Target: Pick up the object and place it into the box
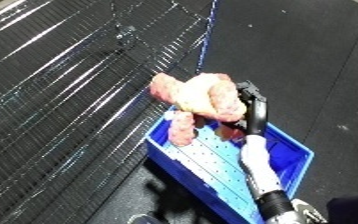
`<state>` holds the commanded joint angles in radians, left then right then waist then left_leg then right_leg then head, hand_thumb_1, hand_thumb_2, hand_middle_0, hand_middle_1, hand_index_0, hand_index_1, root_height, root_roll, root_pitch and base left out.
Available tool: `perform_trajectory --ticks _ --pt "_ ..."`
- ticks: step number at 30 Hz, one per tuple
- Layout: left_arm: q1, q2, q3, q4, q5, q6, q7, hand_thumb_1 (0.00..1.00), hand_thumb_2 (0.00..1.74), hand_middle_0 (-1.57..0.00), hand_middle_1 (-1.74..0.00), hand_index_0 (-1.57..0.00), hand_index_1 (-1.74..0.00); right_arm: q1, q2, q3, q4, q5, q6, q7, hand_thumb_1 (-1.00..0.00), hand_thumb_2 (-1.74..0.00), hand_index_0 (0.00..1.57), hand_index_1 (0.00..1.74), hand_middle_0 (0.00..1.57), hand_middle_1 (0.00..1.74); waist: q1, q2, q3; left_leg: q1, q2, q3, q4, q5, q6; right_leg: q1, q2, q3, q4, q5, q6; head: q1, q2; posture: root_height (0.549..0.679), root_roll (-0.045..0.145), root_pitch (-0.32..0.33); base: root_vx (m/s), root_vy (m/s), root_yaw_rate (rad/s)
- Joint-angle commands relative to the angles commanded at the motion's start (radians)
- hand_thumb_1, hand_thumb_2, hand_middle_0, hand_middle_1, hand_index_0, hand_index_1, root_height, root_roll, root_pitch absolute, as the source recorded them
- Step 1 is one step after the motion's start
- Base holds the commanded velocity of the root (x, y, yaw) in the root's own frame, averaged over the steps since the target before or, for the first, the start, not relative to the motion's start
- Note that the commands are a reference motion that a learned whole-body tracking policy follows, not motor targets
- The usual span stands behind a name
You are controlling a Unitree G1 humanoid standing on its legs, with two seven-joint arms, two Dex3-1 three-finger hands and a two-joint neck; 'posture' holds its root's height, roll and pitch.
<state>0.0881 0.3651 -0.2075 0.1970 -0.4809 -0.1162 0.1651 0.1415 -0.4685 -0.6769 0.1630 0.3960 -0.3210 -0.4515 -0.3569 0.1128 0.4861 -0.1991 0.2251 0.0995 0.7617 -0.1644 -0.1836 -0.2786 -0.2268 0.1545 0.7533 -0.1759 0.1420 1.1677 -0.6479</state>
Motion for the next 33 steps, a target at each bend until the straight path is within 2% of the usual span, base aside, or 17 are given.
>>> perform_trajectory --ticks 9,15,21,25,28,33 --pt "-0.006 0.002 -0.013 0.01 -0.006 -0.031 -0.009 1.0 1.74 -1.57 -1.74 -1.57 -1.74 -0.028 -0.03 -0.039 0.15 0.048 -0.022 -0.034 -0.3 -0.52 0.47 0.52 0.47 0.52 -0.044 0.022 -0.009 0.022 0.002 0.03 -0.028 -0.001 -0.0127 0.006 0.0027 0.013 -0.033 0.001 -0.0052 -0.025 0.004 0.628 0.121 -0.27 0.013 0.015 -0.114" --pt "-0.002 0.013 -0.013 0.0 -0.001 -0.045 -0.016 1.0 1.74 -1.57 -1.74 -1.57 -1.74 -0.043 -0.049 -0.062 0.264 0.09 -0.029 -0.05 0.0 0.0 0.0 0.0 0.0 0.0 -0.039 0.026 -0.018 0.027 0.005 0.037 -0.049 0.003 -0.0163 0.006 0.0029 0.01 -0.052 -0.004 -0.0027 -0.058 0.002 0.632 0.121 -0.25 0.012 0.002 -0.025" --pt "0.012 0.013 0.006 0.002 0.007 -0.051 -0.012 1.0 1.74 -1.57 -1.74 -1.57 -1.74 -0.042 -0.054 -0.06 0.316 0.114 -0.026 -0.045 0.0 0.0 0.0 0.0 0.0 0.0 -0.019 0.025 -0.028 0.034 0.005 0.037 -0.071 0.008 -0.0167 0.015 0.0069 0.001 -0.067 -0.01 0.0001 -0.087 -0.004 0.636 0.117 -0.237 0.016 -0.005 0.018" --pt "0.028 0.012 0.028 -0.002 0.005 -0.049 -0.011 1.0 1.74 -1.57 -1.74 -1.57 -1.74 -0.04 -0.054 -0.027 0.315 0.135 -0.019 -0.005 0.0 0.0 0.0 0.0 0.0 0.0 0.004 0.017 -0.034 0.037 0.006 0.032 -0.086 0.014 -0.0171 0.025 0.0096 -0.01 -0.078 -0.01 0.0024 -0.129 -0.014 0.638 0.111 -0.232 0.011 -0.015 0.049" --pt "0.04 0.007 0.047 -0.002 0.007 -0.044 -0.007 1.0 1.74 -1.57 -1.74 -1.57 -1.74 -0.036 -0.044 0.008 0.279 0.122 -0.01 0.024 0.0 0.0 0.0 0.0 0.0 0.0 0.022 0.009 -0.036 0.036 0.008 0.027 -0.093 0.02 -0.017 0.03 0.0105 -0.018 -0.081 -0.01 0.0042 -0.149 -0.016 0.638 0.106 -0.232 -0.001 -0.015 0.095" --pt "0.062 0.001 0.069 0.0 0.005 -0.034 -0.004 1.0 1.74 -1.57 -1.74 -1.57 -1.74 -0.046 -0.018 0.051 0.184 0.096 -0.007 0.036 0.0 0.0 0.0 0.0 0.0 0.0 0.058 -0.007 -0.036 0.031 0.01 0.015 -0.099 0.027 -0.0145 0.036 0.0112 -0.032 -0.078 -0.011 0.0078 -0.141 -0.03 0.637 0.097 -0.234 -0.008 -0.021 0.144"
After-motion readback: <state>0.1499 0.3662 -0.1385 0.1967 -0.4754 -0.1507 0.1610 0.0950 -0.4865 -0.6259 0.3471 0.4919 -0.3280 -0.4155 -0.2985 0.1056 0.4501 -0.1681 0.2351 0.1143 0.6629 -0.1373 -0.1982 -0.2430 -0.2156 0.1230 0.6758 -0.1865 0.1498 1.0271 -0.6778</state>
